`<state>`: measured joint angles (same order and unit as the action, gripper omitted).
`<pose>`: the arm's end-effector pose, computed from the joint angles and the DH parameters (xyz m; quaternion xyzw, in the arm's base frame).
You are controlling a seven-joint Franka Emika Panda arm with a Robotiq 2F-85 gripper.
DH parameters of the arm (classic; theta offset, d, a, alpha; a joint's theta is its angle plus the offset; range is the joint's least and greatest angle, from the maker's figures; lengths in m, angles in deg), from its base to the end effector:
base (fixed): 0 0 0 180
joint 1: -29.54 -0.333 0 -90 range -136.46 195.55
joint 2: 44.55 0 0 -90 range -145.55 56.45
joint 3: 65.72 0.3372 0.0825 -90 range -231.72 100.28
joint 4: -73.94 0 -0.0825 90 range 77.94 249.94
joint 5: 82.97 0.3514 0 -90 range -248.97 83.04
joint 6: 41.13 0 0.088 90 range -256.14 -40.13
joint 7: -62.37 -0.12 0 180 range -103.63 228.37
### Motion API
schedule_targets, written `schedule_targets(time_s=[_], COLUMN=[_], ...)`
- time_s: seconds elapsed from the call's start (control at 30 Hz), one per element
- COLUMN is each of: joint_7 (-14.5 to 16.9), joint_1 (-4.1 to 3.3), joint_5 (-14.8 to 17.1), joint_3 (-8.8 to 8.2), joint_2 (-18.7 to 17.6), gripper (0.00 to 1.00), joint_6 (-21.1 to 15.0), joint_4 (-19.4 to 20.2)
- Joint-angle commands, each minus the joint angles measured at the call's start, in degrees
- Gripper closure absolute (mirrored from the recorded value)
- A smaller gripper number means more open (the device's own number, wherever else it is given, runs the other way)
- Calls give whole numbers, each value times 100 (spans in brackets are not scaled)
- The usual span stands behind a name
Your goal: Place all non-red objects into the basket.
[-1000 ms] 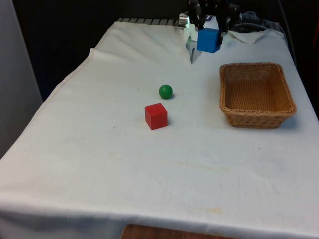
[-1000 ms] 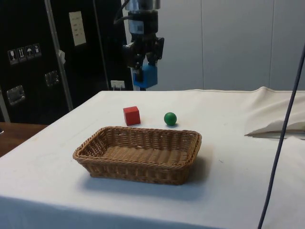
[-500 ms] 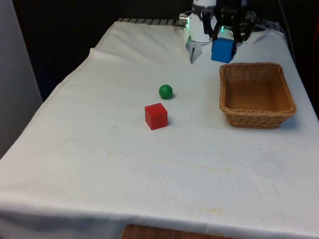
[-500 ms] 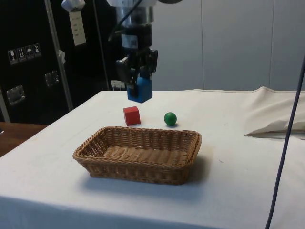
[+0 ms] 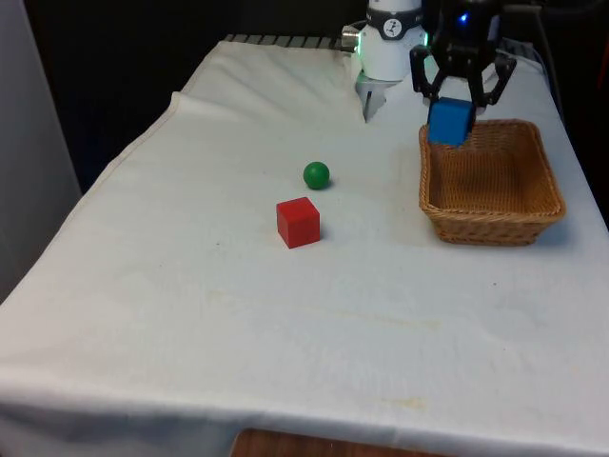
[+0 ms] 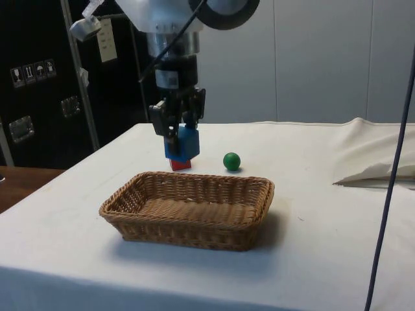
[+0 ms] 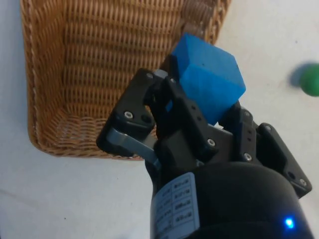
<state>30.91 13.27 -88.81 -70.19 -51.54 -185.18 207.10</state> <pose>0.4966 0.1041 0.3272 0.9902 -0.1303 0.0449 0.0210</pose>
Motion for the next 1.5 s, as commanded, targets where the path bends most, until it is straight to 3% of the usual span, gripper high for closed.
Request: schedule_targets(time_s=[0.0, 0.17, 0.23, 0.27, 0.47, 0.5, 0.53, 0.67, 0.73, 0.77, 0.8, 1.07, 1.1, 1.13, 1.2, 1.27, 1.37, 1.4, 1.43, 1.47], joint_7=[46, 74, 6, 80, 120, 23, 126, 195, 229, 115, 246, 418, 298, 424, 447, 470, 487, 487, 367, 493], joint_1=[-17, 0, -6, -6, 11, -6, 17, 34, 40, -6, 40, 52, -6, 57, 69, 69, 74, 80, -6, 80], joint_5=[109, 178, 57, 206, 292, 132, 304, 390, 435, 258, 453, 653, 481, 670, 699, 722, 739, 739, 573, 739], joint_3=[40, 172, 143, 218, 367, 298, 384, 476, 504, 413, 516, 630, 516, 647, 688, 699, 716, 728, 602, 728], joint_2=[-52, -218, -212, -286, -533, -476, -567, -745, -814, -785, -848, -1175, -1106, -1215, -1318, -1364, -1409, -1427, -1404, -1432], gripper=[100, 100, 100, 100, 100, 100, 100, 100, 100, 100, 100, 100, 100, 100, 100, 92, 65, 40, 30, 30], joint_6=[-69, -235, -212, -298, -527, -470, -561, -716, -773, -716, -796, -1077, -1003, -1112, -1192, -1220, -1261, -1272, -1226, -1278], joint_4=[-6, -17, -11, -23, -69, -46, -80, -126, -149, -138, -160, -258, -229, -269, -298, -315, -332, -338, -327, -338])
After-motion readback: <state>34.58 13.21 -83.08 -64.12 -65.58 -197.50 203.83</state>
